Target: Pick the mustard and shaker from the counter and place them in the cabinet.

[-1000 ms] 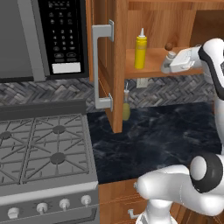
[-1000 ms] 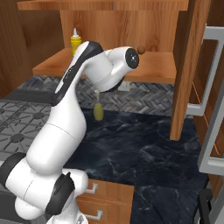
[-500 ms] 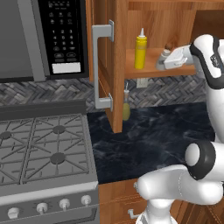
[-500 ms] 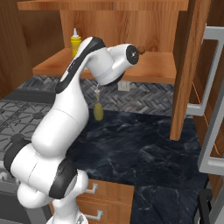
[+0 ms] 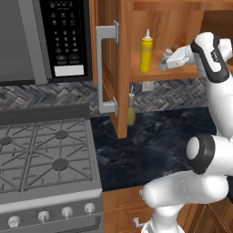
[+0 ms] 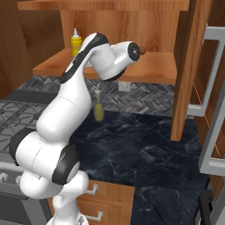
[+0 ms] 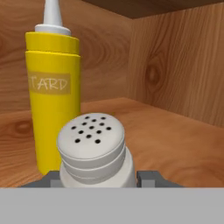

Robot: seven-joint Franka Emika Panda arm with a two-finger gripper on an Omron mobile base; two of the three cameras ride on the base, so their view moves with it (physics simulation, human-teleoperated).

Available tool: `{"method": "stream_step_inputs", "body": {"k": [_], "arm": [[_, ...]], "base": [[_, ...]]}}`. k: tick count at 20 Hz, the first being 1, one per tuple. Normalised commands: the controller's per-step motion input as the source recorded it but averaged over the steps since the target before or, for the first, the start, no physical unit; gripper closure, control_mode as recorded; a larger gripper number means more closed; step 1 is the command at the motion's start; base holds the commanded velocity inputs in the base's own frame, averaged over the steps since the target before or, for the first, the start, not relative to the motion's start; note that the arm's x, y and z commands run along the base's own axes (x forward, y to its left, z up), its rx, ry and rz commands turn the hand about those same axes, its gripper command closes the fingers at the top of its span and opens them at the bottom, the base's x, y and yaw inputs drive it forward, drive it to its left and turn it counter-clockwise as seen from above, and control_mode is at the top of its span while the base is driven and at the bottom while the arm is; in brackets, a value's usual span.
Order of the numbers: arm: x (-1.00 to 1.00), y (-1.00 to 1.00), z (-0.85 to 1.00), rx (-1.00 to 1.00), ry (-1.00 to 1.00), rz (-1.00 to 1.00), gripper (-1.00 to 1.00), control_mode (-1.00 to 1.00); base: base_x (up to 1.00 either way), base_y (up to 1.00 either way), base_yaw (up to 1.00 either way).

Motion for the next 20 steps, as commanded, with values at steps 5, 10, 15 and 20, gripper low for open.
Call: {"method": "stream_step_inputs", "body": {"k": [5, 10, 15, 20], "arm": [[0.28, 0.0, 0.0, 0.0, 0.0, 0.0, -1.0, -1.0], [0.05, 0.0, 0.0, 0.0, 0.0, 0.0, -1.0, -1.0], [-0.11, 0.0, 0.0, 0.0, 0.0, 0.0, -1.0, -1.0], [-0.2, 0.0, 0.0, 0.0, 0.0, 0.0, -1.0, -1.0]], "base": [[0.0, 0.0, 0.0], [0.0, 0.0, 0.0], [0.0, 0.0, 0.0], [0.0, 0.0, 0.0]]}}
